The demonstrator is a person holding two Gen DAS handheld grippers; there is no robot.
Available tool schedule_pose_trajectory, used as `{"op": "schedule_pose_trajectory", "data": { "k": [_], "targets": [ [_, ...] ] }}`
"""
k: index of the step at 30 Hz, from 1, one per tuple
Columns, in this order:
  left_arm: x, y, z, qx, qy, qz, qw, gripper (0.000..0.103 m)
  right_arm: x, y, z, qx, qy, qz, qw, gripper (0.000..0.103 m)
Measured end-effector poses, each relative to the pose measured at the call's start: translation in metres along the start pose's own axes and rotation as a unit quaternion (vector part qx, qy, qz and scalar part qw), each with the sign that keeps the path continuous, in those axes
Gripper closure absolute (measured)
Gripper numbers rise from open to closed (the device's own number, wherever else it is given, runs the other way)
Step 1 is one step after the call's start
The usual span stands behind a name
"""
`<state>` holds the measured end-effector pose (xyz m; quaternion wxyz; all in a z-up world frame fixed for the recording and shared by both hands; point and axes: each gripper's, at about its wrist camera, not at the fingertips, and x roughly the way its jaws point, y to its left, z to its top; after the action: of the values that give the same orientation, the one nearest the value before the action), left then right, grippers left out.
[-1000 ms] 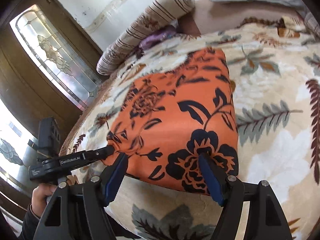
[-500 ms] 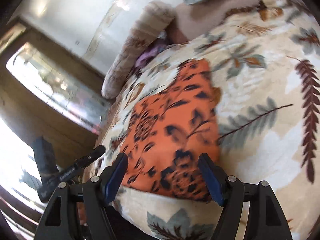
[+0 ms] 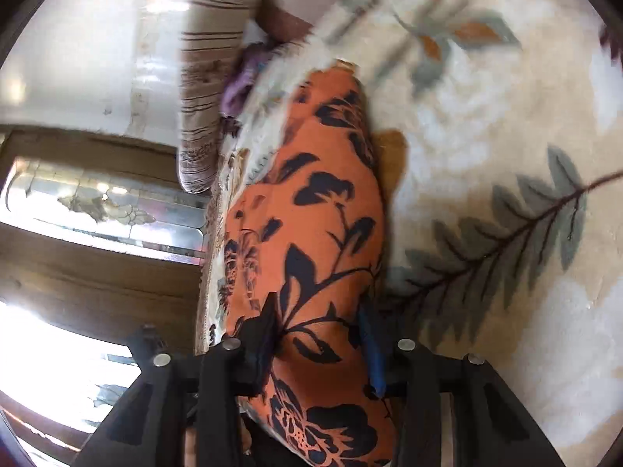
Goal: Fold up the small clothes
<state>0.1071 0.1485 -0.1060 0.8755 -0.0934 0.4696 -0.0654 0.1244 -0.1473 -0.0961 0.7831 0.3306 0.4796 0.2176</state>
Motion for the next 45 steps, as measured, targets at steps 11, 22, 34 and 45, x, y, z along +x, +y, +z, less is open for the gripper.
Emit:
{"op": "schedule_pose_trajectory", "data": {
  "k": [11, 22, 34, 45],
  "targets": [
    [0.001, -0.001, 0.0, 0.002, -0.005, 0.004, 1.0, 0.032, -0.018, -0.012, 0.018, 0.024, -0.052, 0.003, 0.998, 0.028],
    [0.001, 0.002, 0.0, -0.004, -0.004, -0.006, 1.0, 0.031, 0.023, 0.018, 0.037, -0.066, -0.033, -0.095, 0.993, 0.067],
    [0.003, 0.004, 0.001, -0.004, -0.004, -0.011, 0.9999, 0.03, 0.042, -0.028, 0.082, 0.085, -0.026, -0.02, 0.996, 0.031],
    [0.003, 0.005, 0.0, -0.003, -0.007, -0.01, 0.9999, 0.029, 0.048, -0.013, 0.072, 0.027, -0.031, -0.044, 0.998, 0.044]
  ]
}}
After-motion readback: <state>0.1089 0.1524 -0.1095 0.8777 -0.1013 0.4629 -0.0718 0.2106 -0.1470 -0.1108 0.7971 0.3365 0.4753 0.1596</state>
